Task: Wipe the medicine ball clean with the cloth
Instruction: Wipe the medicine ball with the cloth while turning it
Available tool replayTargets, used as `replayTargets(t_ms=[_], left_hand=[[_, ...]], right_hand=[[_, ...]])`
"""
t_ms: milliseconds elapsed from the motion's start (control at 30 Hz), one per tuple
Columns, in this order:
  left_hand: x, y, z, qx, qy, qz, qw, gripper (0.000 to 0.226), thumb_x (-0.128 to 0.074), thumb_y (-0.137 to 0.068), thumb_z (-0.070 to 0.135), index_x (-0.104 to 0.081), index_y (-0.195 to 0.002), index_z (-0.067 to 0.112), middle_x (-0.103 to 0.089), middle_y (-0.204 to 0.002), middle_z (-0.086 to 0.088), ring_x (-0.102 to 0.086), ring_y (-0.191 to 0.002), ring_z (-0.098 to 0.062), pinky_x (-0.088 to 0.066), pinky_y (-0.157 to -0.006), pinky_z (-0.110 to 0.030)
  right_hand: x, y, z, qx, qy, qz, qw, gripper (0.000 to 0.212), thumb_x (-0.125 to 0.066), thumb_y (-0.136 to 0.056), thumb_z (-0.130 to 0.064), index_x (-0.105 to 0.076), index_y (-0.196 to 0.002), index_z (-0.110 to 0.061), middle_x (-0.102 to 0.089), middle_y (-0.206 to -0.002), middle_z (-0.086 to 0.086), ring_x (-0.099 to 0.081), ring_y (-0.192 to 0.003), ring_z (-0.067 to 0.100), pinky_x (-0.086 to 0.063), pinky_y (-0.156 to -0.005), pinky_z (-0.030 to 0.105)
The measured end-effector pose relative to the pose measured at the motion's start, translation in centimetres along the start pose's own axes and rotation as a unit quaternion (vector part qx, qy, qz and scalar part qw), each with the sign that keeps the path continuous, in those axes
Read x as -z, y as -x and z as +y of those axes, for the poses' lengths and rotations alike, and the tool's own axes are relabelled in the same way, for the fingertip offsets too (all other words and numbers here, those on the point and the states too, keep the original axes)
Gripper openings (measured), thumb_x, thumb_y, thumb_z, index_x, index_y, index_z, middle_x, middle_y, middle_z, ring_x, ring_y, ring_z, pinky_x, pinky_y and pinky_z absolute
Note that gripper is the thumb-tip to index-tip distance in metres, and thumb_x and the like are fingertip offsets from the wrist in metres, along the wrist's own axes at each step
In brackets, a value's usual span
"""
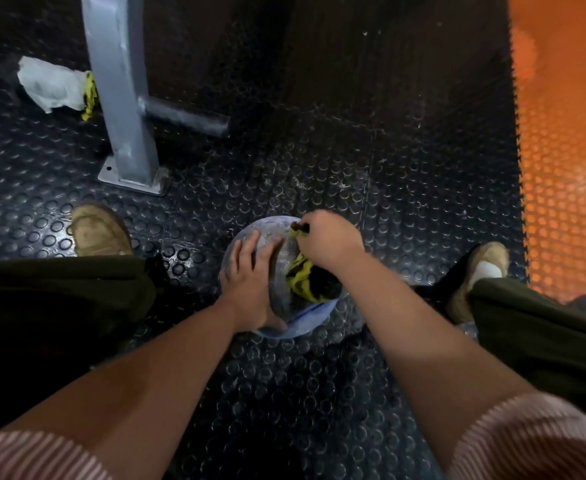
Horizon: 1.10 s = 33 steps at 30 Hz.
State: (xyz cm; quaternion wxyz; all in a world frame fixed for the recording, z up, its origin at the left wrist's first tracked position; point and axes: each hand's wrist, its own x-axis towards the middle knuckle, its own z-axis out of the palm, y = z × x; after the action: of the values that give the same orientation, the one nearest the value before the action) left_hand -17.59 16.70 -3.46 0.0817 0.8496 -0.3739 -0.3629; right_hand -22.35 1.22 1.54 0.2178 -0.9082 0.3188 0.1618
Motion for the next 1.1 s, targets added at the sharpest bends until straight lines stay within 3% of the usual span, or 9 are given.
replayTargets(t_ms=[167, 367, 467, 533, 633, 767, 933, 1100], left_hand=[[0.0, -0.1, 0.4, -0.007, -0.017, 0.012, 1.0, 0.133, -0.087, -0.059, 0.042, 0.018, -0.14, 0.045, 0.03, -0.153, 0.007, 0.025, -0.144, -0.026, -0.003, -0.118, -0.058], [-0.2, 0.4, 0.5, -0.003, -0.078, -0.034, 0.996, 0.145, -0.085, -0.061, 0.051, 0.037, -0.139, 0.036, 0.041, -0.148, -0.001, 0.031, -0.142, -0.032, -0.002, -0.117, -0.061], [0.1, 0.8, 0.4, -0.016, -0.067, -0.039, 0.997, 0.141, -0.083, -0.063, 0.055, 0.046, -0.119, 0.045, 0.04, -0.151, -0.003, 0.031, -0.142, -0.034, -0.004, -0.115, -0.063], [0.4, 0.7, 0.3, -0.018, -0.048, -0.034, 0.998, 0.142, -0.085, -0.061, 0.054, 0.042, -0.125, 0.048, 0.038, -0.152, -0.001, 0.03, -0.142, -0.032, -0.005, -0.115, -0.063], [0.4, 0.2, 0.5, 0.0, -0.032, -0.032, 0.999, 0.146, -0.089, -0.058, 0.048, 0.026, -0.147, 0.031, 0.036, -0.153, 0.003, 0.028, -0.143, -0.028, -0.002, -0.117, -0.06], [0.7, -0.3, 0.5, 0.005, 0.003, -0.008, 1.0, 0.12, -0.081, -0.071, 0.029, 0.011, -0.146, 0.043, 0.029, -0.155, 0.004, 0.025, -0.144, -0.029, -0.003, -0.118, -0.057], [0.3, -0.1, 0.4, 0.002, -0.052, -0.044, 0.998, 0.142, -0.088, -0.061, 0.043, 0.027, -0.144, 0.034, 0.04, -0.15, 0.001, 0.03, -0.142, -0.033, -0.002, -0.118, -0.059], [1.0, -0.1, 0.0, -0.009, -0.05, -0.038, 0.998, 0.145, -0.091, -0.055, 0.047, 0.019, -0.149, 0.033, 0.037, -0.152, 0.0, 0.025, -0.143, -0.035, -0.006, -0.116, -0.062]], right_hand=[[-2.0, 5.4, 0.9, 0.018, -0.027, 0.04, 0.999, 0.026, -0.051, -0.093, -0.025, -0.065, -0.113, -0.019, -0.058, -0.114, -0.001, -0.06, -0.098, 0.024, -0.051, -0.077, 0.034], [-1.6, 2.0, 0.0, 0.016, 0.019, 0.07, 0.997, 0.021, -0.047, -0.095, -0.021, -0.063, -0.105, -0.012, -0.057, -0.106, 0.004, -0.059, -0.09, 0.027, -0.045, -0.065, 0.033], [-0.8, -0.7, -0.9, 0.005, 0.041, 0.044, 0.998, 0.022, -0.048, -0.094, -0.016, -0.063, -0.109, -0.01, -0.057, -0.109, 0.008, -0.059, -0.094, 0.03, -0.041, -0.065, 0.033], [-0.6, -1.1, -1.1, 0.001, 0.034, 0.03, 0.999, 0.023, -0.047, -0.095, -0.017, -0.063, -0.11, -0.009, -0.058, -0.106, 0.008, -0.059, -0.095, 0.03, -0.041, -0.066, 0.032], [-1.2, 1.1, -0.5, -0.003, 0.011, 0.042, 0.999, 0.023, -0.045, -0.097, -0.025, -0.061, -0.098, -0.009, -0.053, -0.094, 0.006, -0.058, -0.087, 0.027, -0.04, -0.065, 0.031], [-2.4, 4.9, 0.5, 0.007, 0.002, 0.051, 0.999, 0.026, -0.044, -0.098, -0.03, -0.062, -0.109, -0.014, -0.057, -0.112, 0.002, -0.059, -0.094, 0.026, -0.039, -0.066, 0.03], [-1.2, 1.4, -0.3, 0.005, 0.024, 0.064, 0.998, 0.024, -0.047, -0.097, -0.027, -0.063, -0.099, -0.01, -0.055, -0.099, 0.004, -0.059, -0.091, 0.027, -0.038, -0.064, 0.03], [0.0, -2.7, -1.1, 0.013, 0.036, 0.007, 0.999, 0.023, -0.048, -0.093, -0.022, -0.065, -0.106, -0.013, -0.063, -0.104, 0.007, -0.058, -0.091, 0.028, -0.042, -0.067, 0.031]])
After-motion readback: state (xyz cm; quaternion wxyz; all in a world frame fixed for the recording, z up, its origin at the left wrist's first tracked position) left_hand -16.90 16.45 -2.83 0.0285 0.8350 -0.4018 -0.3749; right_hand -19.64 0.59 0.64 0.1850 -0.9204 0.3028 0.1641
